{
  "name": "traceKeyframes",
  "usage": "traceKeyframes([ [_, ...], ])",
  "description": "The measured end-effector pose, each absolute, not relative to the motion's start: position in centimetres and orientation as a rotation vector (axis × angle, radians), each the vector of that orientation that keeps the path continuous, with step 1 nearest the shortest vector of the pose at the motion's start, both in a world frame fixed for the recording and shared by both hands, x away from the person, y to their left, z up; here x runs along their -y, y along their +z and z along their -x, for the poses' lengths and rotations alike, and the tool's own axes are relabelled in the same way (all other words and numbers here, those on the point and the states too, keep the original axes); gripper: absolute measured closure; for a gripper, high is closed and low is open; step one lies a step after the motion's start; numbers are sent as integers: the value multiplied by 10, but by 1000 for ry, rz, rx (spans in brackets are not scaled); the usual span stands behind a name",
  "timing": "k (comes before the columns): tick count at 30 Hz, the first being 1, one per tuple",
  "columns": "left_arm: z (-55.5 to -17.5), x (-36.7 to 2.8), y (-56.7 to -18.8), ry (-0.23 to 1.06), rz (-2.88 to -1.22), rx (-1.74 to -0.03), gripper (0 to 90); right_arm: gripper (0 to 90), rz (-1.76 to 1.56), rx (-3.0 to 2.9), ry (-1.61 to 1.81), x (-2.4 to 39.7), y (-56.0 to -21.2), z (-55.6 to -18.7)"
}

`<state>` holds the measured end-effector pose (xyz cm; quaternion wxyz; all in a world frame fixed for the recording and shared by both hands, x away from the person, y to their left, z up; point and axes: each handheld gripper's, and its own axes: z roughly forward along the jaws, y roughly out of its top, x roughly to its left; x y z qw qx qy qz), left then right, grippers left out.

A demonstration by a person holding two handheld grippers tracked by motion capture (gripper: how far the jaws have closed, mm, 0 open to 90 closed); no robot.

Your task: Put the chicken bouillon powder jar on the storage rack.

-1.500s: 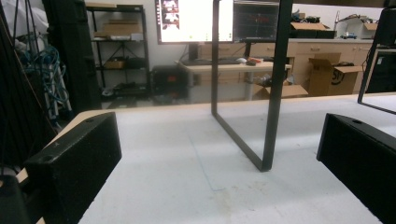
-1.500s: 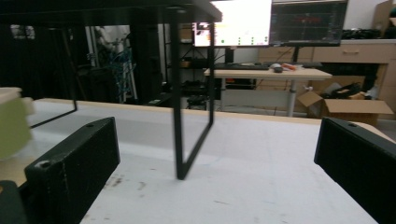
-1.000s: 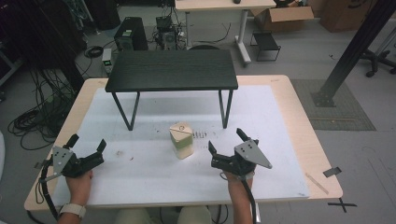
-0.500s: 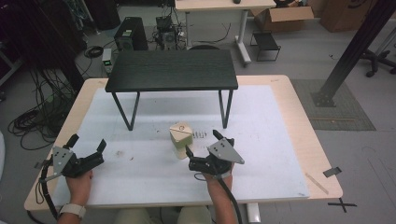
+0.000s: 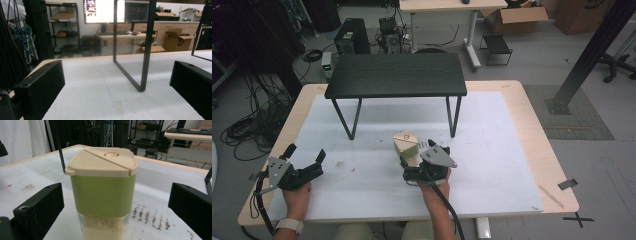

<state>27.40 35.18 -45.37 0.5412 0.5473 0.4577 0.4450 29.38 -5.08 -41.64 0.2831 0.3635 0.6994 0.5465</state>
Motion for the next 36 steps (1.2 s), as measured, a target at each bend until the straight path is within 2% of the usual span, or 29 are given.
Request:
traceKeyframes([
  [21, -274, -352, -454, 1058, -1299, -1087, 2, 6, -1057, -1992, 1362, 21, -434, -319],
  [36, -274, -352, -454, 1058, -1298, -1086, 2, 137, -1081, -1997, 1323, 16, -436, -327],
])
